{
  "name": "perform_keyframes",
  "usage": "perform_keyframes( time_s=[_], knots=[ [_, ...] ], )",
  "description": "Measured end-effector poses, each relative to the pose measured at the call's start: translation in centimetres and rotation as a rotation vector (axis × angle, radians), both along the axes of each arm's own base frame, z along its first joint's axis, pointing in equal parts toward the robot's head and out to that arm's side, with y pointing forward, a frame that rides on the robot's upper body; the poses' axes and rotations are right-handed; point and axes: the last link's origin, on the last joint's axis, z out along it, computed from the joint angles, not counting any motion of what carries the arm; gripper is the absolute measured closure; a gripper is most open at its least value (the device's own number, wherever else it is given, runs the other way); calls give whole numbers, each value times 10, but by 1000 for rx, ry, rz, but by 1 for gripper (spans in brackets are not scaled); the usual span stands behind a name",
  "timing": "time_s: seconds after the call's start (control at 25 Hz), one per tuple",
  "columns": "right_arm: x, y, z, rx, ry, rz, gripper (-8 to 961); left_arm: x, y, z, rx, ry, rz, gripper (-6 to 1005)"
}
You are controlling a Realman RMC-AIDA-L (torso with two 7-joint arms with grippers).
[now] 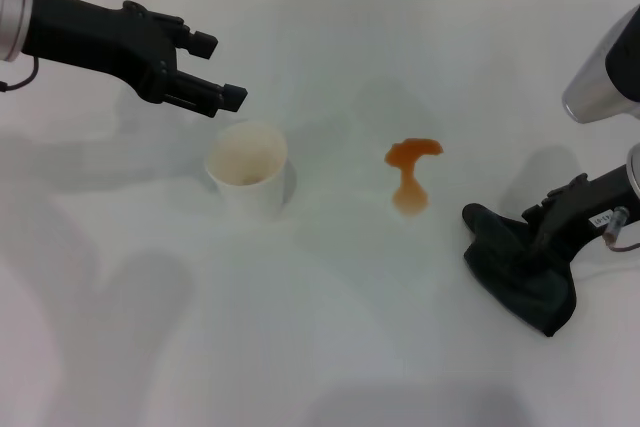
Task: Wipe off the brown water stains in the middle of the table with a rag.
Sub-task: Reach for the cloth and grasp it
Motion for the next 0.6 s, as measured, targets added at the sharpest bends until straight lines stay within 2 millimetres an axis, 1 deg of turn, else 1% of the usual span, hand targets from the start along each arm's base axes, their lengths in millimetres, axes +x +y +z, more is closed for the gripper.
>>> perform_keyframes(
  time_s=[0.16, 0.36, 0.6],
  knots=[
    [2, -2, 1, -9, 0, -20, 128, 0, 0, 0, 0, 0, -1, 138],
    [2, -4, 1, -24, -3, -24, 174, 0, 1, 0, 4, 2, 0, 138],
    [1, -5, -1, -32, 0, -24, 362, 0, 1, 0, 5, 3, 3, 138]
  ],
)
